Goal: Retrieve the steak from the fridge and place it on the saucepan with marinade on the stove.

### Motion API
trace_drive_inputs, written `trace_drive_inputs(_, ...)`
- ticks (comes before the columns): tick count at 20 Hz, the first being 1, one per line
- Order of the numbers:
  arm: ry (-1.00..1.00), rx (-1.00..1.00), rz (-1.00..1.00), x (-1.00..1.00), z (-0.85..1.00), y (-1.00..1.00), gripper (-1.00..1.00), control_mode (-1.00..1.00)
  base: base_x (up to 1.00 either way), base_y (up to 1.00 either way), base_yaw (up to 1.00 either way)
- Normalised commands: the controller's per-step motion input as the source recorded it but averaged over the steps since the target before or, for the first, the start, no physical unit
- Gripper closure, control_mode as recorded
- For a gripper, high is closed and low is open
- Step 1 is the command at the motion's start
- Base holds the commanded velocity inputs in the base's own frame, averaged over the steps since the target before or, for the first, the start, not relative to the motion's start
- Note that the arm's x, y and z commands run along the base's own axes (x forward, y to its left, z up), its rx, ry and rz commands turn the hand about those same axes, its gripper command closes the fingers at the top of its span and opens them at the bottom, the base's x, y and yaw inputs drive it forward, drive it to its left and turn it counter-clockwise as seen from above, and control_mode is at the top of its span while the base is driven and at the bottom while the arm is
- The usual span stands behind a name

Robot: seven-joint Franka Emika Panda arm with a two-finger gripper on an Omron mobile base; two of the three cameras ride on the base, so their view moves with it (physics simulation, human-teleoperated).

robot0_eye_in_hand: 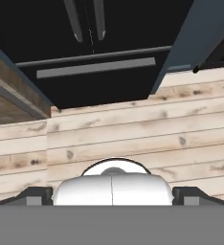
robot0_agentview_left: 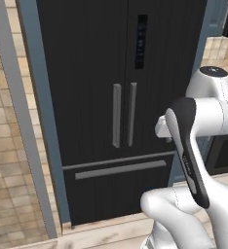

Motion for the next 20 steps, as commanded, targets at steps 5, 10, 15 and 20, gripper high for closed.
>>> trace_drive_inputs(5,0.00,0.00,0.00,0.00,0.00,0.00,-1.00,1.00,0.00,0.03,-0.02)
trace_drive_inputs(10,-0.01,0.00,0.00,0.00,0.00,-0.01,-1.00,-1.00,0.00,0.00,0.00)
trace_drive_inputs(15,-0.33,0.01,0.00,0.45,-0.31,-0.01,-1.00,-1.00,0.00,0.00,0.00)
trace_drive_inputs(20,-0.13,-0.02,0.00,1.00,-0.51,0.07,-1.00,-1.00,0.00,0.00,0.00)
